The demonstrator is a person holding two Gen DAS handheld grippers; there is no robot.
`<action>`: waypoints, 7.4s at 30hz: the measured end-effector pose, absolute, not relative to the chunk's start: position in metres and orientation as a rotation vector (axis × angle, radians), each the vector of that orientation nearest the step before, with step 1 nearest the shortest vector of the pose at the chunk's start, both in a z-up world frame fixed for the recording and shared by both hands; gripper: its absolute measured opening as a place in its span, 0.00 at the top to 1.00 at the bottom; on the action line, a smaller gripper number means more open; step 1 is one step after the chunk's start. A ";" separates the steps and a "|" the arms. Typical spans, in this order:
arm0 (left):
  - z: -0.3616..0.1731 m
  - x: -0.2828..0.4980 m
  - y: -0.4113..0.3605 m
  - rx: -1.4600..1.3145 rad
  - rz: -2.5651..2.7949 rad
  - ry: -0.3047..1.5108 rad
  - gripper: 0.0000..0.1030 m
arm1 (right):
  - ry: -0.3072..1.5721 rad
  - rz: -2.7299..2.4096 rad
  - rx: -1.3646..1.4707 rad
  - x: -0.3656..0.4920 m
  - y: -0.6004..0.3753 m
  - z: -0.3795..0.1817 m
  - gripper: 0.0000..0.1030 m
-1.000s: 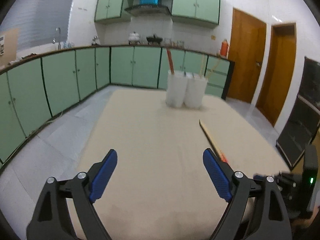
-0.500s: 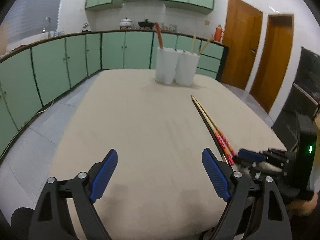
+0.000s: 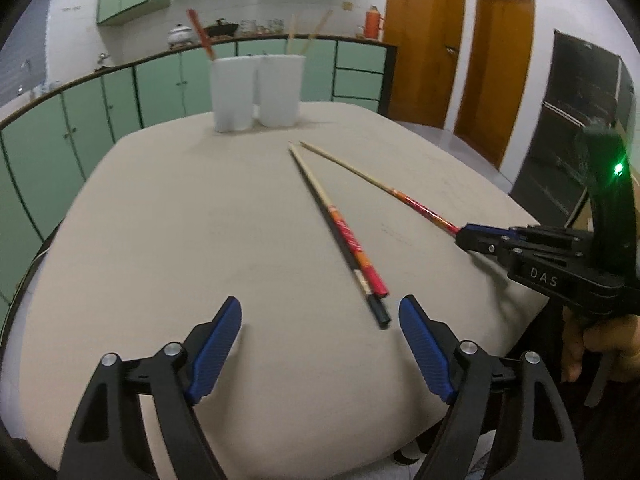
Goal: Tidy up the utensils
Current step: 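Grasp a red chopstick with the right tool while the left tool approaches another, then grasp a black chopstick with the left tool, then carry both held chopsticks to the white holders and lower them in, then open both tools over the holders and return to the last chopsticks, then grasp a black chopstick with the right tool while the left tool grasps a red one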
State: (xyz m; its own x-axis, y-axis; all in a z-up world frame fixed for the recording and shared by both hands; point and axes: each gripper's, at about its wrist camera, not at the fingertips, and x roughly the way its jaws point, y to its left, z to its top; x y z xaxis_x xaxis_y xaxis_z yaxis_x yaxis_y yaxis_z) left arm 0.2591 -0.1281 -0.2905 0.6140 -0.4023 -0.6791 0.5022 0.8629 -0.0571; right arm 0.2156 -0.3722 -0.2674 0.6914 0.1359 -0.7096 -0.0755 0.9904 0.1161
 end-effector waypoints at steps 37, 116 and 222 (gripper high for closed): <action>-0.297 0.285 -0.086 0.069 -0.212 0.730 0.94 | 0.762 -0.022 0.039 0.217 -0.351 -0.271 0.94; 0.000 0.424 -0.094 0.084 -0.505 0.671 0.94 | 0.734 0.289 -0.078 0.362 -0.360 0.046 0.95; -0.212 0.273 -0.007 -0.035 -0.189 0.673 0.14 | 0.749 0.221 -0.096 0.216 -0.272 -0.267 0.68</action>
